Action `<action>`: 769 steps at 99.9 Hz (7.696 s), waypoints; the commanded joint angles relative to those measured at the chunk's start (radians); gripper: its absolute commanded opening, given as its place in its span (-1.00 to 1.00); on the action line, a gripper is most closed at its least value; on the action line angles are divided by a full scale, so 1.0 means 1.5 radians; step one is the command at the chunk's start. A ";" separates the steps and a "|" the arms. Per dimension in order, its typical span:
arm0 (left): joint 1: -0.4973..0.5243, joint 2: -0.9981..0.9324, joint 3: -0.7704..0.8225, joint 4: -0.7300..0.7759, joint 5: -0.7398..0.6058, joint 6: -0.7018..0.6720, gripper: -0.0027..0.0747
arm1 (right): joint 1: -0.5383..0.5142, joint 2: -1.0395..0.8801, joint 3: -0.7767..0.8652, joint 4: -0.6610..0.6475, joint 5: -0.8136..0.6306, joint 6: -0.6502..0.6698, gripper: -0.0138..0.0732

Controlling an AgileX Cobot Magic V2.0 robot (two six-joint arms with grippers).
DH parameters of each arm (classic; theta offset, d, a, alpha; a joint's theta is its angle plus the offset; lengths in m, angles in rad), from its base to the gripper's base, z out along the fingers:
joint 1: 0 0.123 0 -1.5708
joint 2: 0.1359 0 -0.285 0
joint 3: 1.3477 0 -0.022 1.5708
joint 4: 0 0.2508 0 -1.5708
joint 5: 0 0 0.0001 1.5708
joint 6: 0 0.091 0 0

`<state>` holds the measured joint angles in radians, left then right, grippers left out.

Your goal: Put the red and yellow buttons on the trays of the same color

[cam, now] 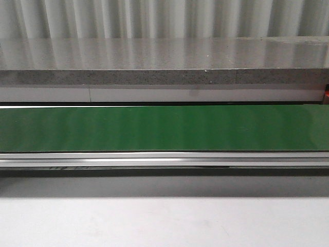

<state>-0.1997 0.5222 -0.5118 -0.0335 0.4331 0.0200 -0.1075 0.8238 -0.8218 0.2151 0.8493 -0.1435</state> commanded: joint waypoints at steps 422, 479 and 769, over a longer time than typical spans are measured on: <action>0.321 0.616 -0.324 -0.045 -0.091 -0.240 -0.98 | 0.002 -0.004 -0.016 0.002 -0.018 -0.008 -0.84; 0.178 0.532 -0.323 -0.045 0.087 -0.068 -0.98 | 0.002 -0.004 -0.016 0.002 -0.018 -0.008 -0.84; 0.408 0.888 -0.536 0.003 0.070 -0.036 -0.69 | 0.002 -0.004 -0.016 0.002 -0.018 -0.008 -0.84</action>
<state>0.4101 1.9269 -1.2871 -0.0243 0.5559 -0.0340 -0.1075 0.8238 -0.8218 0.2134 0.8701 -0.1460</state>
